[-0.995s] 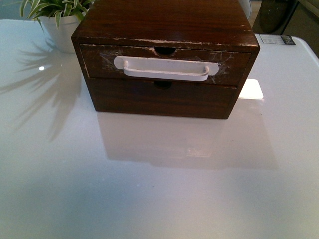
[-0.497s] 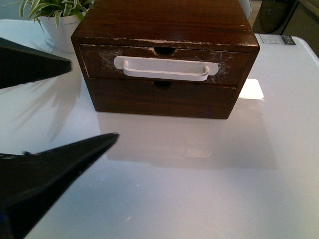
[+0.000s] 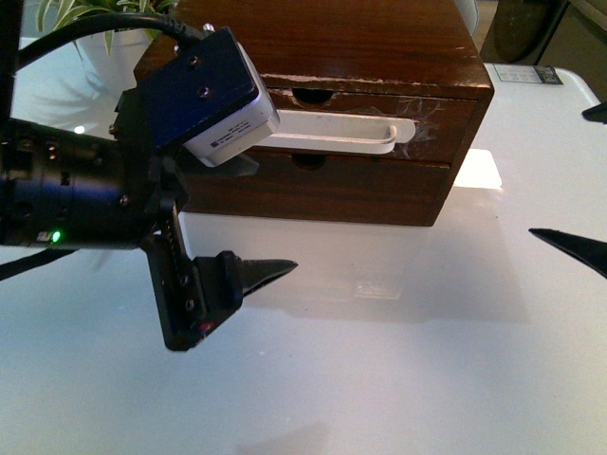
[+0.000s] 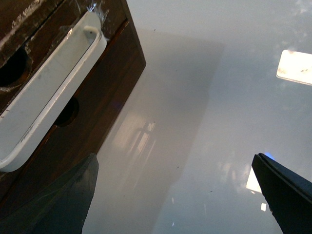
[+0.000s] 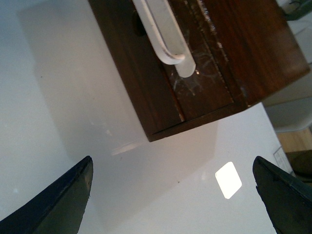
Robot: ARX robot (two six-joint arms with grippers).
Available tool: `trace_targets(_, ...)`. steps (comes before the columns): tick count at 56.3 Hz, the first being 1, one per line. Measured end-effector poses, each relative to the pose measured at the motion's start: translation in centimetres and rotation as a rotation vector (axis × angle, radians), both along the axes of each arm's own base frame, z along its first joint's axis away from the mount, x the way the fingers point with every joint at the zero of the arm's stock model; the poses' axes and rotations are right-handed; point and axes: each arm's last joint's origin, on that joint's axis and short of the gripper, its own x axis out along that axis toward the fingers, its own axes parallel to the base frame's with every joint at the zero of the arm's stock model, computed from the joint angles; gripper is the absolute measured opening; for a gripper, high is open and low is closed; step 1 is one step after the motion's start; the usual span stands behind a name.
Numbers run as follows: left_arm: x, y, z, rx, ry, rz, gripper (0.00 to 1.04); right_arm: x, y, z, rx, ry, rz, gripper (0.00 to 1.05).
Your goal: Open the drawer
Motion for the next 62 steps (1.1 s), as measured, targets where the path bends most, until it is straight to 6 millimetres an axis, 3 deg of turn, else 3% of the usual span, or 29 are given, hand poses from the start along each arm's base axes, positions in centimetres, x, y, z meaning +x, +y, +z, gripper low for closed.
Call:
trace_targets(18, 5.5, -0.2, -0.7, 0.078, -0.014, -0.01, 0.96, 1.8, 0.7, -2.2, -0.155, 0.063, 0.144, 0.96)
trace_targets(28, 7.9, -0.4, -0.1, 0.094, -0.042, -0.015, 0.96, 3.2, 2.0, -2.2, -0.201, 0.041, 0.224, 0.96)
trace_targets(45, 9.0, -0.5, -0.4, 0.111, -0.038, -0.025, 0.96, 4.7, 3.1, -2.0, -0.214, 0.017, 0.267, 0.96)
trace_targets(62, 9.9, -0.3, -0.4, 0.125, -0.037, -0.023, 0.96, 4.8, 3.5, -2.3, -0.224, 0.029, 0.296, 0.96)
